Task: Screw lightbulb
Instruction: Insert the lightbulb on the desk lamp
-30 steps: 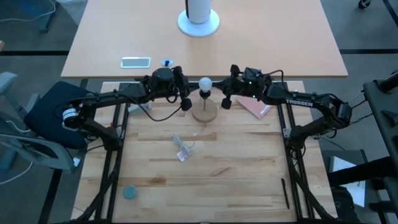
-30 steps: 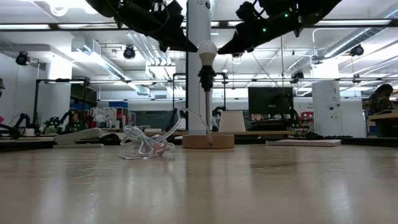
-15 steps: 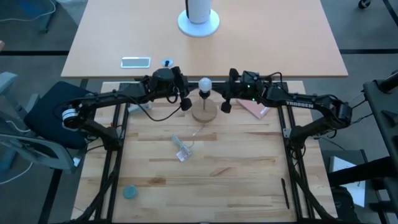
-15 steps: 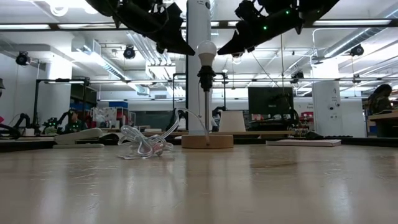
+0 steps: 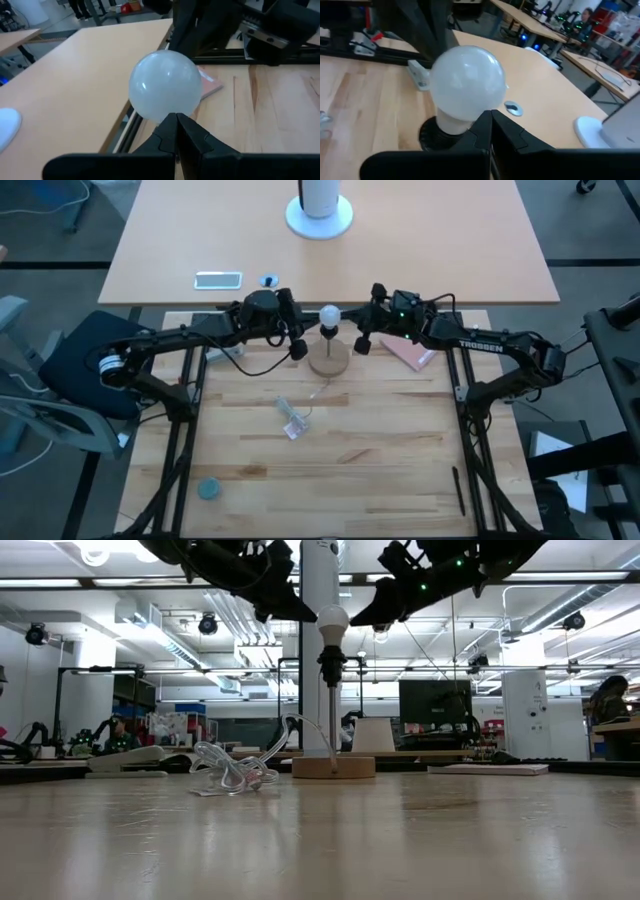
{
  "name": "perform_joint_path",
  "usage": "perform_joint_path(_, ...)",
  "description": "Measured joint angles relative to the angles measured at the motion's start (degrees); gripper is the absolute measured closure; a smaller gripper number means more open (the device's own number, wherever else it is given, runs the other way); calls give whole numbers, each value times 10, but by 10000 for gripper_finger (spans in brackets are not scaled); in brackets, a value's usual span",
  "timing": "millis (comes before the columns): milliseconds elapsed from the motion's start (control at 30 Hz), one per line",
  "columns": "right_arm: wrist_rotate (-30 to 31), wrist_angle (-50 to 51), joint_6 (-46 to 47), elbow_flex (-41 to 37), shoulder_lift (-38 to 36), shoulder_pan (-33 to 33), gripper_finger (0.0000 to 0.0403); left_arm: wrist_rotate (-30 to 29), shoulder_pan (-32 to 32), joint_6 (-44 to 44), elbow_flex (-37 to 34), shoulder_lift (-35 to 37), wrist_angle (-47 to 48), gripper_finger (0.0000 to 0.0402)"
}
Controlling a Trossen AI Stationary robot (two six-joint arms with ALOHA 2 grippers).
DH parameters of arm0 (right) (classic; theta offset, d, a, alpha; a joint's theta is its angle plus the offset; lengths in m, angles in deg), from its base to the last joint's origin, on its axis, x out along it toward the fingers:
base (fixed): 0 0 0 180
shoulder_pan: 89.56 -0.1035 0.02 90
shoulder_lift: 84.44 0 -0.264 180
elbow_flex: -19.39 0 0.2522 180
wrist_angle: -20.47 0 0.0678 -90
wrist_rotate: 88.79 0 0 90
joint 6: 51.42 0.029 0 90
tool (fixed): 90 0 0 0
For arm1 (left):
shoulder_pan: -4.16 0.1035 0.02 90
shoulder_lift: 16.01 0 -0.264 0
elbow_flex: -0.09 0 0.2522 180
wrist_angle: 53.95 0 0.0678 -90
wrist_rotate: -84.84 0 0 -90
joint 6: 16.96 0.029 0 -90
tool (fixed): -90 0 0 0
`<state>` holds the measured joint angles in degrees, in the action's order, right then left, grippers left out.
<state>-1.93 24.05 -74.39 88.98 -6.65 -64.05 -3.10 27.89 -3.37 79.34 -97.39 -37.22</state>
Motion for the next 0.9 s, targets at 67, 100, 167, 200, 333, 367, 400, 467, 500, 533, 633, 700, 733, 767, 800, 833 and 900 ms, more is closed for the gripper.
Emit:
perform_joint_path(67, -11, -7, 6, 0, 0, 0, 401, 0, 0, 0, 0, 0, -1, 401)
perform_joint_path(100, -21, -8, 10, 0, 0, 1, 401, 0, 0, 0, 0, 0, -1, 401)
perform_joint_path(167, -33, -9, 17, 0, 0, 1, 401, -1, 0, 0, 0, 0, 1, 401)
perform_joint_path(200, -37, -9, 19, 0, 0, 1, 401, -2, 0, 0, 0, 0, 1, 401)
perform_joint_path(333, -48, -7, 35, 0, 0, 1, 401, -12, 0, -5, 0, 0, 0, 401)
perform_joint_path(367, -56, -5, 39, 0, 1, 0, 401, -20, 0, -5, 0, 0, 0, 401)
perform_joint_path(400, -63, -4, 44, 0, 1, -1, 401, -29, 0, -6, 0, 0, -1, 401)
perform_joint_path(467, -66, -2, 49, 0, 0, -4, 401, -38, 1, -6, 0, -1, -1, 401)
perform_joint_path(500, -66, -1, 49, 0, 1, -5, 401, -41, 0, -9, 0, -1, -1, 401)
perform_joint_path(533, -63, 1, 49, 0, 0, -5, 401, -43, 0, -12, 0, -1, -2, 401)
perform_joint_path(633, -61, 7, 50, 0, -1, -5, 401, -53, 0, -24, 0, 2, 6, 401)
perform_joint_path(700, -56, 13, 50, 0, -2, -4, 401, -54, -1, -27, 0, 7, 18, 401)
perform_joint_path(733, -47, 13, 49, 0, -4, -4, 401, -54, -1, -29, 0, 9, 21, 401)
perform_joint_path(767, -43, 15, 49, 0, -8, -4, 401, -54, -1, -30, 0, 13, 28, 401)
perform_joint_path(800, -36, 15, 47, 0, -10, -4, 401, -54, -1, -30, 0, 16, 37, 401)
perform_joint_path(833, -26, 15, 45, 0, -12, -4, 401, -54, -1, -30, 0, 18, 42, 401)
perform_joint_path(900, -4, 22, 37, 0, -12, -2, 401, -54, -1, -30, 0, 24, 50, 401)
